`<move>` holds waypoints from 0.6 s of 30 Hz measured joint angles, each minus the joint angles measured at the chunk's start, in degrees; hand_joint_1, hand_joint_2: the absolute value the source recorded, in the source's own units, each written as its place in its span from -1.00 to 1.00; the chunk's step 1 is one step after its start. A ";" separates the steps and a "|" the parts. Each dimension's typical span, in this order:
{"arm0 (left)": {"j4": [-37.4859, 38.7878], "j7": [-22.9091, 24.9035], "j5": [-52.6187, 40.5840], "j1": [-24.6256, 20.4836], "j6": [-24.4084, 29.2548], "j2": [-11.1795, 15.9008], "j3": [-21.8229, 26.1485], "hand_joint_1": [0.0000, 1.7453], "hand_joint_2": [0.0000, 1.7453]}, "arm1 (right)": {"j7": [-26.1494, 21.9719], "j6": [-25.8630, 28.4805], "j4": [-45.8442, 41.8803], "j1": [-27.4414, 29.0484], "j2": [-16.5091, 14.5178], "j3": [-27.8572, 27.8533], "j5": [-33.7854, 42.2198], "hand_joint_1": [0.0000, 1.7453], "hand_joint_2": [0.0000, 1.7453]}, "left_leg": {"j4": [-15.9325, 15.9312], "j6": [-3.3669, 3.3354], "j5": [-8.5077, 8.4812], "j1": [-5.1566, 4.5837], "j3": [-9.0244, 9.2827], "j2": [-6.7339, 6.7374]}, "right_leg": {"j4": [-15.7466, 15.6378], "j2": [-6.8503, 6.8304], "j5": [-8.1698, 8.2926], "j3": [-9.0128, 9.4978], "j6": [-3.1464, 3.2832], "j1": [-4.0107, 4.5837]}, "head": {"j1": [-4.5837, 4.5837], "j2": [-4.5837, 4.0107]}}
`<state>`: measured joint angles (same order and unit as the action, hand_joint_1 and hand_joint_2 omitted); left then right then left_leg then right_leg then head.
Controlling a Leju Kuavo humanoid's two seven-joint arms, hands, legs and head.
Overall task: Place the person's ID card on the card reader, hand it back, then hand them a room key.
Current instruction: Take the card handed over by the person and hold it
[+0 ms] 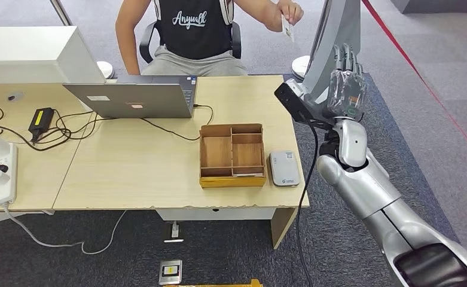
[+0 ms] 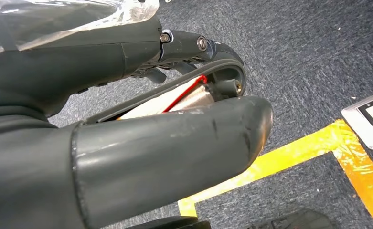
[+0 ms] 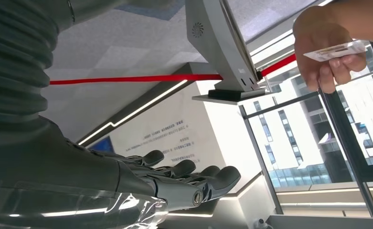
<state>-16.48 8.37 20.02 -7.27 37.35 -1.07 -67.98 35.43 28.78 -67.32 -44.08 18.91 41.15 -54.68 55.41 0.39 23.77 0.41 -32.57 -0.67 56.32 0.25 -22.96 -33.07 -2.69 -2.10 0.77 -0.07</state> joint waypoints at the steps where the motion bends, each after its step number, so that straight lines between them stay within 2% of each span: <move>1: 0.00 0.01 -0.03 0.00 -0.04 0.00 -0.07 -1.00 -1.00 | 0.03 0.02 0.05 -0.07 0.01 0.31 0.00 -1.00 1.00 | 0.00 0.00 0.00 0.00 0.00 0.00 | 0.00 0.00 0.00 0.00 0.00 0.00 | 0.01 0.00; 8: 0.00 0.54 -0.31 -0.06 -0.30 0.05 -0.85 -1.00 -1.00 | 0.02 -0.39 0.49 -0.11 0.02 2.62 -0.15 -1.00 1.00 | 0.00 0.00 0.00 0.00 0.00 0.02 | 0.00 0.01 0.00 0.00 0.00 0.00 | 0.01 -0.01; 18: 0.00 1.20 -0.72 -0.15 -0.32 0.25 -1.38 -1.00 -1.00 | 0.43 -4.36 2.11 -1.62 -0.08 5.16 -0.94 -1.00 1.00 | 0.00 0.00 0.01 0.02 -0.01 0.02 | 0.00 0.01 0.00 0.00 0.00 0.02 | 0.00 -0.01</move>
<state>-16.48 9.57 19.30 -7.42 37.03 -0.83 -69.36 35.86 24.42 -65.21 -45.70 18.83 46.31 -55.63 55.41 0.40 23.78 0.42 -32.58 -0.65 56.32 0.26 -22.96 -33.08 -2.69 -2.08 0.77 -0.08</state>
